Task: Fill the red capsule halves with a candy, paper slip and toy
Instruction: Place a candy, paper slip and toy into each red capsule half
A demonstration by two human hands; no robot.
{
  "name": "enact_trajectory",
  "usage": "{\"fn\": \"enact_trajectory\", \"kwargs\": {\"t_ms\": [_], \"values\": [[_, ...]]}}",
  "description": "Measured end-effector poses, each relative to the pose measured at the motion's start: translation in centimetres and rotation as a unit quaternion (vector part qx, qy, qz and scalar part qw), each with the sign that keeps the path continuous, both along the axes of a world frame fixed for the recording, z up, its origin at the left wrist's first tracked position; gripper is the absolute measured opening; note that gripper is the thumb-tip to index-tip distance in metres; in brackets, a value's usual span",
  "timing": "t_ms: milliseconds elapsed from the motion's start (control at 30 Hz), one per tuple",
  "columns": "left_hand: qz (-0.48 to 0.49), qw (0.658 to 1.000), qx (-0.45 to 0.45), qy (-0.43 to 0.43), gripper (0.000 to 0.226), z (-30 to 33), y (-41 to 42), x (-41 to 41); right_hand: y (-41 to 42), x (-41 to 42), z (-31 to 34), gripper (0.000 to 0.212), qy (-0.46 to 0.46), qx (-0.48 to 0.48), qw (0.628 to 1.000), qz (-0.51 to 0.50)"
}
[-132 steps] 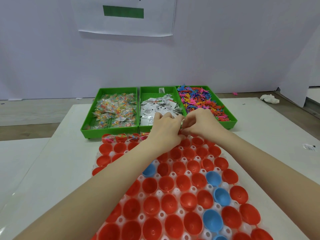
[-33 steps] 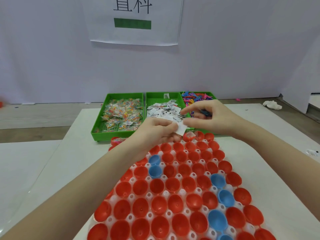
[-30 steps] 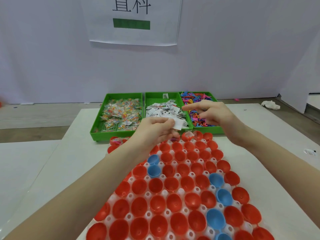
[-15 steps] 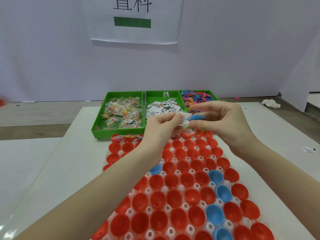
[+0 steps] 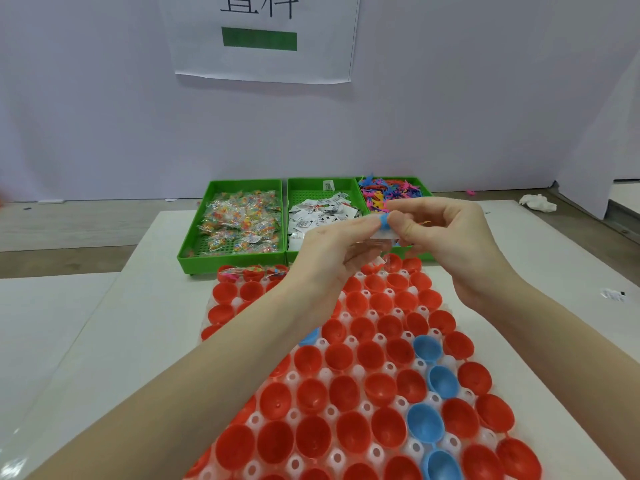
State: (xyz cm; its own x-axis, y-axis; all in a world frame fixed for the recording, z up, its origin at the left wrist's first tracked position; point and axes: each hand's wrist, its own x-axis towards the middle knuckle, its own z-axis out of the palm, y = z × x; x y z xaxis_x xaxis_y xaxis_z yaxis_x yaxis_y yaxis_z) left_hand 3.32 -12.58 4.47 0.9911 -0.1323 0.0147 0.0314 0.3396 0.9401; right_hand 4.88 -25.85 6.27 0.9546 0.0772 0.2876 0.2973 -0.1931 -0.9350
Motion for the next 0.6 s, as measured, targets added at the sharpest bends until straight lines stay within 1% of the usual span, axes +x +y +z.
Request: {"fn": "enact_trajectory", "kwargs": {"t_ms": [67,133,167,200,233,300,333,367,433,500,600], "values": [[0.021,0.998,0.061,-0.027,0.016,0.0,-0.2,0.5,-0.5,0.5,0.3,0.010,0.018,-0.030,0.999,0.010],[0.047,0.989,0.114,-0.078,0.016,0.1,-0.4,1.2,-1.1,1.1,0.5,0.009,0.029,-0.049,0.998,0.020],[0.061,0.982,0.145,-0.104,0.017,0.1,-0.7,1.5,-1.4,1.6,0.5,0.010,0.027,-0.052,0.998,0.015],[0.080,0.968,0.198,-0.132,0.021,0.0,-1.0,2.1,-1.6,2.1,0.3,0.012,0.019,-0.056,0.998,0.000],[0.105,0.940,0.282,-0.158,0.028,-0.2,-1.3,2.7,-1.9,2.8,0.0,0.014,0.012,-0.063,0.998,-0.021],[0.147,0.849,0.468,-0.199,0.045,-0.8,-1.7,4.1,-2.5,4.2,-1.0,0.013,0.010,-0.081,0.995,-0.065],[0.149,0.808,0.531,-0.208,0.050,-1.2,-1.8,4.8,-2.8,4.9,-1.7,0.011,0.011,-0.096,0.992,-0.085],[0.135,0.777,0.579,-0.205,0.053,-1.6,-1.8,5.5,-3.2,5.5,-2.3,0.009,0.011,-0.120,0.988,-0.100],[0.090,0.729,0.653,-0.186,0.053,-2.6,-2.0,6.6,-3.7,6.5,-3.5,0.008,0.008,-0.191,0.976,-0.108],[0.060,0.683,0.705,-0.183,0.053,-3.7,-2.3,7.3,-3.8,6.8,-4.4,0.009,-0.003,-0.260,0.961,-0.099],[0.048,0.639,0.744,-0.190,0.053,-4.7,-2.6,7.6,-3.4,7.1,-5.1,0.009,-0.032,-0.307,0.948,-0.077]]}}
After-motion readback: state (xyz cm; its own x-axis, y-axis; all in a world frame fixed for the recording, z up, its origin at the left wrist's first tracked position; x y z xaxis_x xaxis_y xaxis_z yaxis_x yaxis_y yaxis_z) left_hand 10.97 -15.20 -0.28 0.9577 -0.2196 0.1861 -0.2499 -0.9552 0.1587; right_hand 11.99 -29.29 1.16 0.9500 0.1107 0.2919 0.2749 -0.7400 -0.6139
